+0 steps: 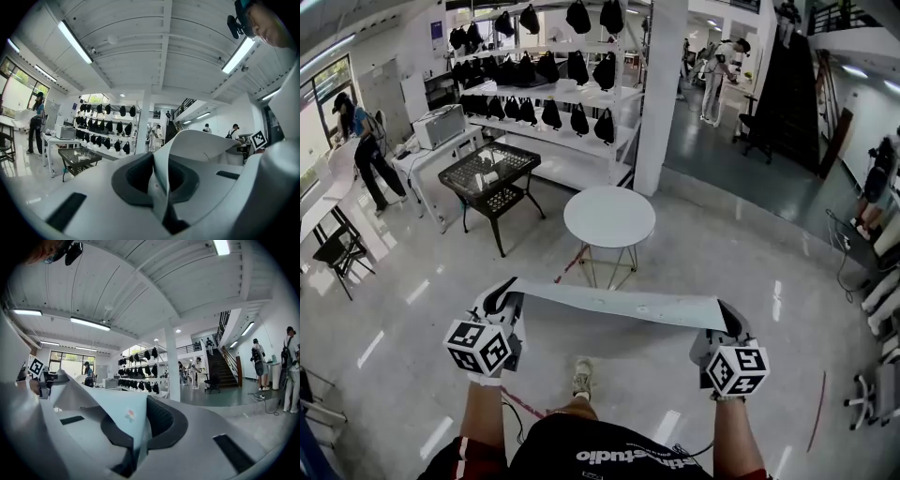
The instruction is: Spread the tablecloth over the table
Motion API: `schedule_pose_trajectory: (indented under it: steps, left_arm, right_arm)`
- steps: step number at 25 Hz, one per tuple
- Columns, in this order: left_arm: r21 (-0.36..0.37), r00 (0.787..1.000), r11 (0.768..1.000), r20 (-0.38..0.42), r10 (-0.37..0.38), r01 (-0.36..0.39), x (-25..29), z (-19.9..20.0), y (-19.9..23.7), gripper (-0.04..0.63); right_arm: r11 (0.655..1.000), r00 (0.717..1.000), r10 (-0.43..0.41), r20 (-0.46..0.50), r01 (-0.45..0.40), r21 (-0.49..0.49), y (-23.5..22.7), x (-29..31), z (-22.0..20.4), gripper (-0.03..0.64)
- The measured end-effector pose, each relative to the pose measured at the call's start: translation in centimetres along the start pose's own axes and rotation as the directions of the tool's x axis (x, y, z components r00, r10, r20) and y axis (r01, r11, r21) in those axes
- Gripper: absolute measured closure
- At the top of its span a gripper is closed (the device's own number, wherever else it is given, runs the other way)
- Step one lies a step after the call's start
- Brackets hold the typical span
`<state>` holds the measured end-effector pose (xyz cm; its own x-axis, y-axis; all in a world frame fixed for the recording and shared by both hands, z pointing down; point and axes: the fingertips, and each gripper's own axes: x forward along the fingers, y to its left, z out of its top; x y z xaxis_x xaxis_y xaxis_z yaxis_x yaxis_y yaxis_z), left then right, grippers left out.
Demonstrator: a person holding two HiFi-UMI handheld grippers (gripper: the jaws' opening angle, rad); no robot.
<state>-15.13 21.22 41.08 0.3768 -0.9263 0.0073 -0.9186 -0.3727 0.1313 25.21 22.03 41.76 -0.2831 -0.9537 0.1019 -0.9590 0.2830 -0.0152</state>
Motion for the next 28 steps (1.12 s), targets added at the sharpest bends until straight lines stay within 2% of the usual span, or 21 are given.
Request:
schedule_pose_trajectory:
  steps: [14,21,28]
  left_arm:
    - [0.007,1.0,1.0,-0.009,0.011,-0.011,9.9,0.4,5.4,0.574]
    - [0.013,0.999,1.0,-0.017,-0.027,0.028,18.5,1.7,8.5,0.574]
    - [0.002,0.998,0.998,-0.033,-0.062,0.062,27.1,3.7,14.0,0.574]
  right_arm:
    - [0.999,1.0,0.026,-0.005,-0.026,0.024,-2.2,11.9,1.2,0.591]
    - [0.999,1.0,-0.005,0.001,0.005,0.034,-4.7,19.8,3.0,0.591]
    - [0.998,0.998,-0.061,0.017,0.06,0.034,-5.5,29.1,6.0,0.591]
